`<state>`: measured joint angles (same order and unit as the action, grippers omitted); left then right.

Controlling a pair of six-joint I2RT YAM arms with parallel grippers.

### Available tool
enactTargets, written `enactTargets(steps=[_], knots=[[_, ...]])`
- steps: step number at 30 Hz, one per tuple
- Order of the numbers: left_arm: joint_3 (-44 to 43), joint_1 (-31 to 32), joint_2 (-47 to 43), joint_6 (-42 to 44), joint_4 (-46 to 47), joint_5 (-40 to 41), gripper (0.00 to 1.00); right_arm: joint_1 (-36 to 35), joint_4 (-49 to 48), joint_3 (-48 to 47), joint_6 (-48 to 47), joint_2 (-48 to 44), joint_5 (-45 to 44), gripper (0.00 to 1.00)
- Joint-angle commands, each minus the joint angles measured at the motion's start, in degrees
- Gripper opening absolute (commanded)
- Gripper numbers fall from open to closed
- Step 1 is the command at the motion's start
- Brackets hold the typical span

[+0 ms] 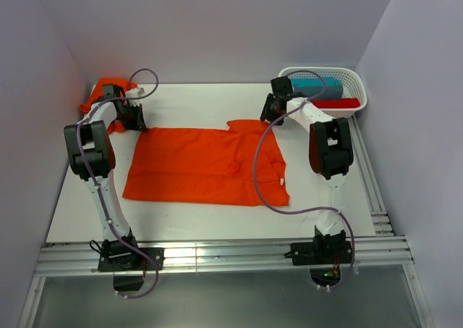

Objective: Roll the t-shirts
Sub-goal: Fold the tshirt

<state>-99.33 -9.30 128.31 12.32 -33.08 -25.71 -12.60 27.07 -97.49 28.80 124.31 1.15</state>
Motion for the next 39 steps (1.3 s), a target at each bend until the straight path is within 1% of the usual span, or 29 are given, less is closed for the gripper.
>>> enactTargets(steps=[1,2,3,4,5,7,8,11,14,18,28,34,38,39], knots=[[1.0,0.2,-3.2,-1.2,2.4,0.0,0.07,-0.4,-0.2,-2.3,-0.7,0.6,0.8,0.47],[1.2,0.2,-3.4,-1.3,2.7,-0.1,0.06,-0.4,-0.5,-2.1,-0.5,0.4,1.0,0.45],[1.9,0.2,-3.8,-1.4,3.4,-0.1,0.05,-0.5,-0.8,-1.8,-0.4,0.2,1.1,0.38],[2.3,0.2,-4.7,-1.9,3.9,-0.1,0.04,-0.4,-1.1,-1.4,-0.4,-0.2,1.3,0.36],[2.9,0.3,-5.3,-2.1,4.6,-0.1,0.03,-0.4,-1.2,-1.2,-0.4,-0.4,1.5,0.30],[4.6,0.2,-6.9,-2.7,6.4,-0.2,0.02,-0.4,-1.3,-0.8,-0.5,-1.0,1.4,0.25],[5.4,0.3,-7.5,-2.9,6.9,-0.2,0.02,-0.4,-1.4,-0.7,-0.5,-1.1,1.5,0.21],[5.9,0.2,-8.8,-3.4,7.9,-0.5,0.01,-0.4,-1.8,0.2,-0.6,-2.1,1.2,0.13],[6.5,0.3,-10.1,-3.9,8.2,-0.2,0.00,-0.4,-2.7,2.0,-0.5,-4.4,0.8,0.09],[7.6,0.2,-11.2,-4.1,8.8,-0.3,0.00,-0.5,-3.4,4.0,-0.4,-7.0,0.1,0.04],[10.7,-0.2,-15.4,-3.6,7.9,-1.1,0.00,-0.4,-7.8,13.4,0.1,-15.8,-1.1,0.00],[11.8,-1.2,-17.4,-2.7,5.7,-2.4,0.00,-0.8,-9.6,19.3,1.2,-21.6,-0.9,0.00],[12.8,-1.9,-19.4,-0.9,3.6,-3.5,0.00,-1.7,-9.0,22.5,1.8,-25.3,-1.1,0.00],[13.2,-1.9,-19.9,-0.5,3.2,-3.7,0.00,-1.8,-8.9,23.8,2.1,-26.1,-3.0,0.00]])
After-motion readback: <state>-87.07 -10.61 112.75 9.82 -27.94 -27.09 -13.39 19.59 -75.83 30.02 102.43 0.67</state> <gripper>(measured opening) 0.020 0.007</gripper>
